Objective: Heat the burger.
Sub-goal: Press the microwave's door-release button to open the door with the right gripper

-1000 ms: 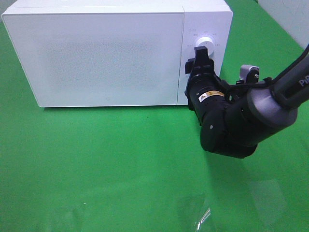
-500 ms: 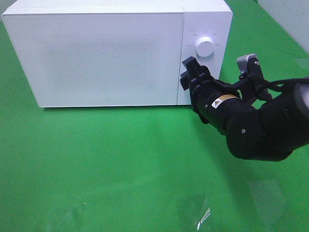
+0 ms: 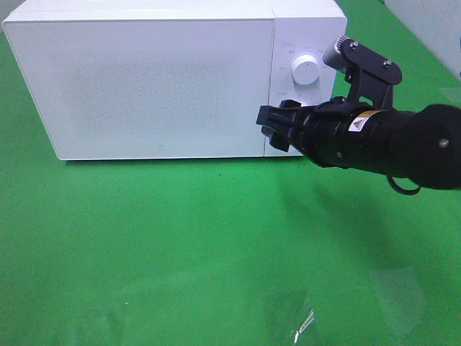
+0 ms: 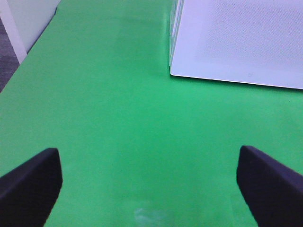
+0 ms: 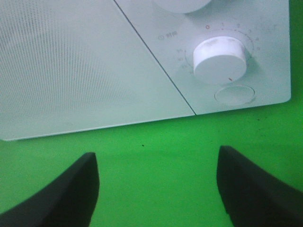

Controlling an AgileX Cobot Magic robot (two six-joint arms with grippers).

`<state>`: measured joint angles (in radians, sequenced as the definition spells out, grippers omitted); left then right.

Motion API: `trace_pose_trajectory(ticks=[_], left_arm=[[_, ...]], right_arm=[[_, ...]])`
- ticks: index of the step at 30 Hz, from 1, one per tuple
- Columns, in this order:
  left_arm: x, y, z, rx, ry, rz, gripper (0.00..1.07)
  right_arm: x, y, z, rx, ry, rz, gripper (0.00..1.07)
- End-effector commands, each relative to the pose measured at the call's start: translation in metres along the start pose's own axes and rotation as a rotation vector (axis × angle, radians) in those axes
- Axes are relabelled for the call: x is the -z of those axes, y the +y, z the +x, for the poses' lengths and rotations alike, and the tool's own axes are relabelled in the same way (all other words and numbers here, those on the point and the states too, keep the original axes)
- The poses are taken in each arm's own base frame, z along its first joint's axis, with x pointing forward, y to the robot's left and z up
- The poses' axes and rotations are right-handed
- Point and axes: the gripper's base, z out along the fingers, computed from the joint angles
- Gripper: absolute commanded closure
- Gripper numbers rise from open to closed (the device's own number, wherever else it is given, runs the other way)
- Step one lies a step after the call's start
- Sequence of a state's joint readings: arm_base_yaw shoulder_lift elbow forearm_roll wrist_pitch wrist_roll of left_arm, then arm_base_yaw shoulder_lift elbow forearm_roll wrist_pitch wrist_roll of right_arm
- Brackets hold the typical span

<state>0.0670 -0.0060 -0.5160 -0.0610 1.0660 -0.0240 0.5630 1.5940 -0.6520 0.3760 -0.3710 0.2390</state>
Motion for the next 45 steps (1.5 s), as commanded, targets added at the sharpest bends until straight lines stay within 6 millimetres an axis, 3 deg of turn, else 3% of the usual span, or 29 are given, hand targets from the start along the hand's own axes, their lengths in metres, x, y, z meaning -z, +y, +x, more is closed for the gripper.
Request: trace_pose_trajectory(ticks=[1, 7, 11, 14, 18, 25, 33, 38, 39, 40, 42, 45], left_arm=[[0.002, 0.000, 0.001, -0.001, -0.012, 0.002, 0.15], [0.002, 0.000, 0.001, -0.001, -0.012, 0.002, 0.15], [0.002, 0.000, 0.001, -0.001, -0.012, 0.002, 0.15], [0.002, 0.000, 0.001, -0.001, -0.012, 0.002, 0.15], [0.002, 0.000, 0.001, -0.001, -0.012, 0.002, 0.15], [0.002, 0.000, 0.001, -0.001, -0.012, 0.002, 0.15], [0.002, 0.000, 0.001, -0.001, -0.012, 0.002, 0.15], [0.002, 0.000, 0.001, -0.001, -0.012, 0.002, 0.15], [0.002, 0.000, 0.001, -0.001, -0.012, 0.002, 0.15], [0.002, 0.000, 0.001, -0.001, -0.012, 0.002, 0.15], [0.002, 0.000, 0.001, -0.001, -0.012, 0.002, 0.15], [0.002, 0.000, 0.001, -0.001, -0.012, 0.002, 0.15]], right_arm=[[0.006, -0.001, -0.003, 0.069, 0.043, 0.000, 0.39], [0.033, -0.004, -0.013, 0.205, 0.149, -0.001, 0.39], [0.063, -0.003, -0.016, 0.342, 0.255, 0.013, 0.39], [0.070, -0.003, -0.017, 0.355, 0.265, 0.017, 0.39], [0.103, -0.005, -0.018, 0.372, 0.356, 0.046, 0.39], [0.127, -0.008, -0.017, 0.377, 0.418, 0.067, 0.39], [0.171, -0.014, -0.014, 0.380, 0.498, 0.097, 0.39], [0.189, -0.015, -0.016, 0.389, 0.452, 0.085, 0.39], [0.204, -0.016, -0.020, 0.409, 0.378, 0.072, 0.39], [0.204, -0.016, -0.020, 0.409, 0.378, 0.072, 0.39], [0.234, -0.022, -0.026, 0.411, 0.237, 0.077, 0.39], [0.247, -0.028, -0.027, 0.396, 0.178, 0.100, 0.37]])
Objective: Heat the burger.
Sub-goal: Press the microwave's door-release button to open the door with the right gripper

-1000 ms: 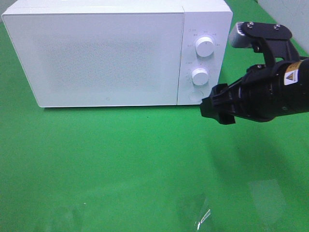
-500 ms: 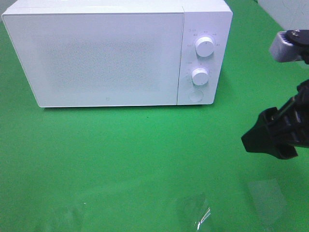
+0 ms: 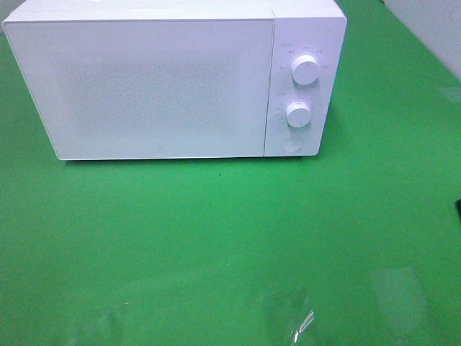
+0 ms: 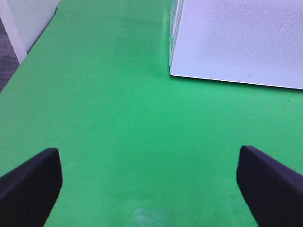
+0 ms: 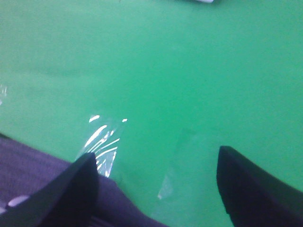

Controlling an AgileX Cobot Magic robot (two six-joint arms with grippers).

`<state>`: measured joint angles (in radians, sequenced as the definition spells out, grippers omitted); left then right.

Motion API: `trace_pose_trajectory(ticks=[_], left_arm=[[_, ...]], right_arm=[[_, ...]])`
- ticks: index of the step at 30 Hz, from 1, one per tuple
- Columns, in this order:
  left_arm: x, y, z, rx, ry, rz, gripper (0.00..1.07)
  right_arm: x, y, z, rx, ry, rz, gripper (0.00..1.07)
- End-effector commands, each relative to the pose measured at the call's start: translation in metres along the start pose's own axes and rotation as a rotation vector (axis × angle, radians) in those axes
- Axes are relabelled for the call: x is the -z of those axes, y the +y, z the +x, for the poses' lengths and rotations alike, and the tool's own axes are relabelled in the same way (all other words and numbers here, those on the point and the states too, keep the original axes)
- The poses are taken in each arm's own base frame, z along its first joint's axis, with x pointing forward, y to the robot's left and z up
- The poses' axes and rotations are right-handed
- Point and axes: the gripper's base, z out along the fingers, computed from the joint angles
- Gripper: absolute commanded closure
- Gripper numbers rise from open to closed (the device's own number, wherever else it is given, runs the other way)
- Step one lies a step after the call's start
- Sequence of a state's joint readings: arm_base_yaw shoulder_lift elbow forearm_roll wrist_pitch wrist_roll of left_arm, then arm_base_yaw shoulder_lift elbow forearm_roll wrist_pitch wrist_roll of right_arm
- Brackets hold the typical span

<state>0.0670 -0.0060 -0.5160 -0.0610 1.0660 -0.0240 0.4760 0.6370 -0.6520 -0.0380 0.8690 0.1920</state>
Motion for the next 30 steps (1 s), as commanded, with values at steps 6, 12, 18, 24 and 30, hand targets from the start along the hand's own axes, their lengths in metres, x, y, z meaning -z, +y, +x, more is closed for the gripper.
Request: trace_pose_trajectory(ticks=[6, 12, 18, 24, 30], left_arm=[[0.002, 0.000, 0.001, -0.001, -0.012, 0.002, 0.15], [0.002, 0.000, 0.001, -0.001, -0.012, 0.002, 0.15], [0.002, 0.000, 0.001, -0.001, -0.012, 0.002, 0.15], [0.002, 0.000, 0.001, -0.001, -0.012, 0.002, 0.15], [0.002, 0.000, 0.001, -0.001, -0.010, 0.002, 0.15]], right_arm=[[0.055, -0.023, 0.025, -0.054, -0.231, 0.210, 0.26], [0.081, -0.022, 0.043, -0.107, -0.386, 0.294, 0.28], [0.082, -0.020, 0.065, -0.129, -0.442, 0.334, 0.30], [0.071, -0.020, 0.088, -0.145, -0.468, 0.358, 0.31], [0.068, -0.020, 0.095, -0.154, -0.445, 0.359, 0.31]])
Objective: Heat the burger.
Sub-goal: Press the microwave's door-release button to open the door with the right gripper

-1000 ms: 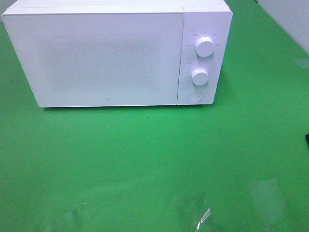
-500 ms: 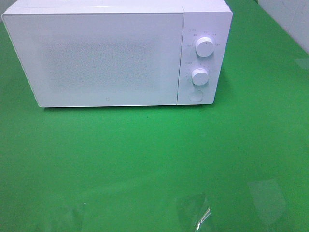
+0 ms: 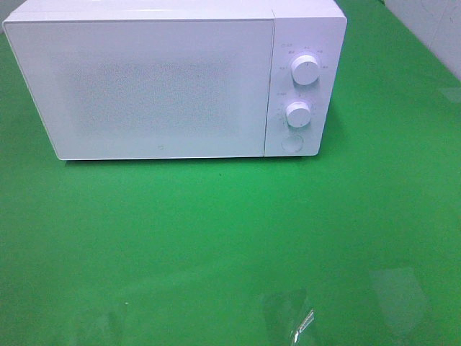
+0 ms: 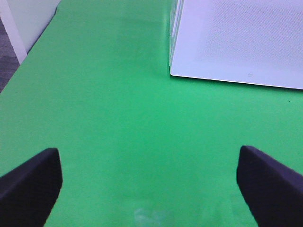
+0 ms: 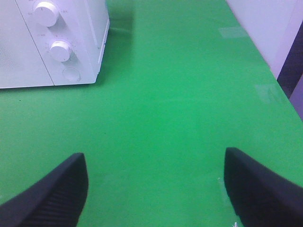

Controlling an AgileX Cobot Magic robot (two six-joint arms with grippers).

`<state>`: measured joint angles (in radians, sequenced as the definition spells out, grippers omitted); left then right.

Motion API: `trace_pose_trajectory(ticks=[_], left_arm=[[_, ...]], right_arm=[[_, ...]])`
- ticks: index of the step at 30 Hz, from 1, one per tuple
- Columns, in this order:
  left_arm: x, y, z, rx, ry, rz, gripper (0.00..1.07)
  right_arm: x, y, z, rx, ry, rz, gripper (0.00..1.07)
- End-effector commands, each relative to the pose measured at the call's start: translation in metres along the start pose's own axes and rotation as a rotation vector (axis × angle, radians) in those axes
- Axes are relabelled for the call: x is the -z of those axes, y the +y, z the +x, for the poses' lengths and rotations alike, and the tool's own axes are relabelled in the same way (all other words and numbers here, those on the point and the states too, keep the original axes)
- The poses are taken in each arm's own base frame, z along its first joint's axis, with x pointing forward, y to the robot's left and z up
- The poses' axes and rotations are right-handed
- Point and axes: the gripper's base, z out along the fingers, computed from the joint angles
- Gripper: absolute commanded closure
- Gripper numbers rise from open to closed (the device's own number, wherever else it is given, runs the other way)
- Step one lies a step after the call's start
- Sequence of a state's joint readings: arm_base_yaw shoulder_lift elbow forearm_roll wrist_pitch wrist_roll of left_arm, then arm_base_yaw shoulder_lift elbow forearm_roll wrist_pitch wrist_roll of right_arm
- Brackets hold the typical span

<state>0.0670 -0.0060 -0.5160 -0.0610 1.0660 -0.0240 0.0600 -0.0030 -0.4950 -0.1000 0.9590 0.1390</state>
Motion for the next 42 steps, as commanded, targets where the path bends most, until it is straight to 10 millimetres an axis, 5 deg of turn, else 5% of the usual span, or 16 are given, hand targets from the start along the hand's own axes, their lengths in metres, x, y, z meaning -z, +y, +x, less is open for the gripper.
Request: trace_pose_trajectory(ticks=[1, 20, 28, 36, 42], left_arm=[[0.002, 0.000, 0.001, -0.001, -0.010, 0.002, 0.15], [0.001, 0.000, 0.001, -0.001, -0.002, 0.001, 0.15], [0.001, 0.000, 0.001, -0.001, -0.002, 0.001, 0.15], [0.001, 0.000, 0.001, -0.001, -0.002, 0.001, 0.15], [0.001, 0.000, 0.001, -0.001, -0.002, 0.001, 0.15]], right_arm=[[0.003, 0.000, 0.003, 0.006, -0.023, 0.002, 0.31], [0.003, 0.000, 0.002, 0.007, -0.024, 0.001, 0.31], [0.005, 0.002, -0.013, 0.004, -0.064, -0.012, 0.31], [-0.030, 0.008, -0.042, 0.018, -0.101, -0.029, 0.31], [-0.056, 0.011, -0.046, 0.025, -0.116, -0.041, 0.31]])
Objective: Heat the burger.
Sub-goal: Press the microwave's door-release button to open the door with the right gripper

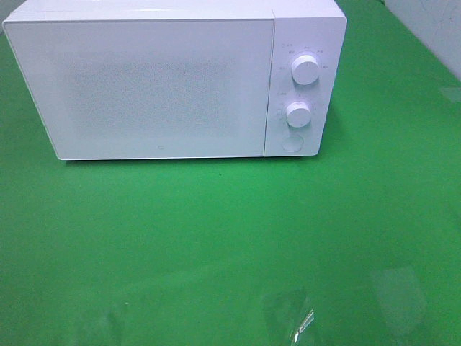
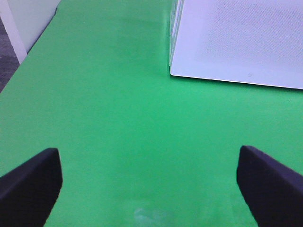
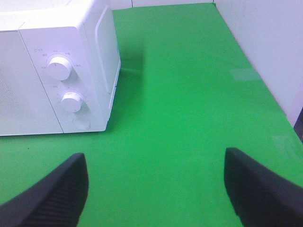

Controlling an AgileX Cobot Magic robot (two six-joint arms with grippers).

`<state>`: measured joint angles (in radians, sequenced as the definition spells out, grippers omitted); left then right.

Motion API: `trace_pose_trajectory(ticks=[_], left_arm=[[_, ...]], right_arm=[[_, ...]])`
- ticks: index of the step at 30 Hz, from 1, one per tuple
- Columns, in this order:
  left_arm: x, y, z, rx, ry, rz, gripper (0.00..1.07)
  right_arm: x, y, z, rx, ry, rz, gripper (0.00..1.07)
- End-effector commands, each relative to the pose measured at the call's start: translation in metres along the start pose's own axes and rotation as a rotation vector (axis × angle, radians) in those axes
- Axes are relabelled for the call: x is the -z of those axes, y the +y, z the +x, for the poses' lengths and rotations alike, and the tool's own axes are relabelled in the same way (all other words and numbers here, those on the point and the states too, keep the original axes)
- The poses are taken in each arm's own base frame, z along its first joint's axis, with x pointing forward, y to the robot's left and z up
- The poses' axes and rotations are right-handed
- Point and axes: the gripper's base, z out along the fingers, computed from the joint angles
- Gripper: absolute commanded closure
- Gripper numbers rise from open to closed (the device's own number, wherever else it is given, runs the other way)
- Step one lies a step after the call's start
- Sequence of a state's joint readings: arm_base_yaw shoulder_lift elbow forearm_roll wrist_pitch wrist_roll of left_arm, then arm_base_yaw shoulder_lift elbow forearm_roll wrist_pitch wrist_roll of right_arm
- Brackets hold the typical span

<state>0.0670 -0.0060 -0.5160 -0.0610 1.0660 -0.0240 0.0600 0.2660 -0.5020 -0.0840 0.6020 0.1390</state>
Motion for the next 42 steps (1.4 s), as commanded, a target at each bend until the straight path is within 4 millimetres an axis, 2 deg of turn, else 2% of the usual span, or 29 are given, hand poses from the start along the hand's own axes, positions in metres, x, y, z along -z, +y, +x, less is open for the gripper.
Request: trace_pose_trajectory(ticks=[1, 4, 5, 6, 7, 11, 12, 13, 14, 15, 16, 21, 23, 26, 27, 34, 38, 42], left_arm=[[0.001, 0.000, 0.001, -0.001, -0.002, 0.001, 0.15], [0.001, 0.000, 0.001, -0.001, -0.002, 0.001, 0.15], [0.001, 0.000, 0.001, -0.001, -0.002, 0.001, 0.15], [0.001, 0.000, 0.001, -0.001, -0.002, 0.001, 0.15], [0.001, 0.000, 0.001, -0.001, -0.002, 0.001, 0.15], [0.001, 0.000, 0.001, -0.001, -0.002, 0.001, 0.15], [0.001, 0.000, 0.001, -0.001, -0.002, 0.001, 0.15], [0.001, 0.000, 0.001, -0.001, -0.002, 0.001, 0.15], [0.001, 0.000, 0.001, -0.001, -0.002, 0.001, 0.15], [0.001, 0.000, 0.001, -0.001, -0.002, 0.001, 0.15], [0.001, 0.000, 0.001, -0.001, -0.002, 0.001, 0.15], [0.001, 0.000, 0.001, -0.001, -0.002, 0.001, 0.15], [0.001, 0.000, 0.001, -0.001, -0.002, 0.001, 0.15], [0.001, 0.000, 0.001, -0.001, -0.002, 0.001, 0.15], [0.001, 0.000, 0.001, -0.001, -0.002, 0.001, 0.15], [0.001, 0.000, 0.001, -0.001, -0.002, 0.001, 0.15], [0.001, 0.000, 0.001, -0.001, -0.002, 0.001, 0.15], [0.001, 0.000, 0.001, -0.001, -0.002, 0.001, 0.15]], right_arm=[[-0.023, 0.001, 0.001, 0.022, -0.018, -0.004, 0.31], [-0.033, 0.002, 0.002, 0.025, -0.014, -0.008, 0.31], [-0.045, 0.003, 0.003, 0.025, -0.022, -0.015, 0.31], [-0.045, 0.003, 0.003, 0.025, -0.022, -0.015, 0.31], [-0.055, 0.004, 0.006, 0.021, -0.028, -0.021, 0.31], [-0.071, 0.005, 0.010, 0.019, -0.038, -0.031, 0.31], [-0.082, 0.006, 0.012, 0.016, -0.055, -0.040, 0.31], [-0.082, 0.006, 0.012, 0.016, -0.055, -0.040, 0.31], [-0.091, 0.007, 0.013, 0.016, -0.084, -0.050, 0.31], [-0.091, 0.007, 0.013, 0.016, -0.084, -0.050, 0.31], [-0.101, 0.008, 0.014, 0.010, -0.115, -0.061, 0.31], [-0.120, 0.010, 0.015, 0.002, -0.146, -0.076, 0.31], [-0.137, 0.012, 0.018, 0.001, -0.168, -0.088, 0.31], [-0.142, 0.012, 0.019, 0.004, -0.166, -0.090, 0.31], [-0.152, 0.012, 0.023, 0.012, -0.174, -0.091, 0.31], [-0.175, 0.012, 0.032, 0.033, -0.209, -0.059, 0.31], [-0.188, 0.021, 0.041, 0.057, -0.223, -0.040, 0.31], [-0.200, 0.042, 0.060, 0.044, -0.203, -0.029, 0.31]])
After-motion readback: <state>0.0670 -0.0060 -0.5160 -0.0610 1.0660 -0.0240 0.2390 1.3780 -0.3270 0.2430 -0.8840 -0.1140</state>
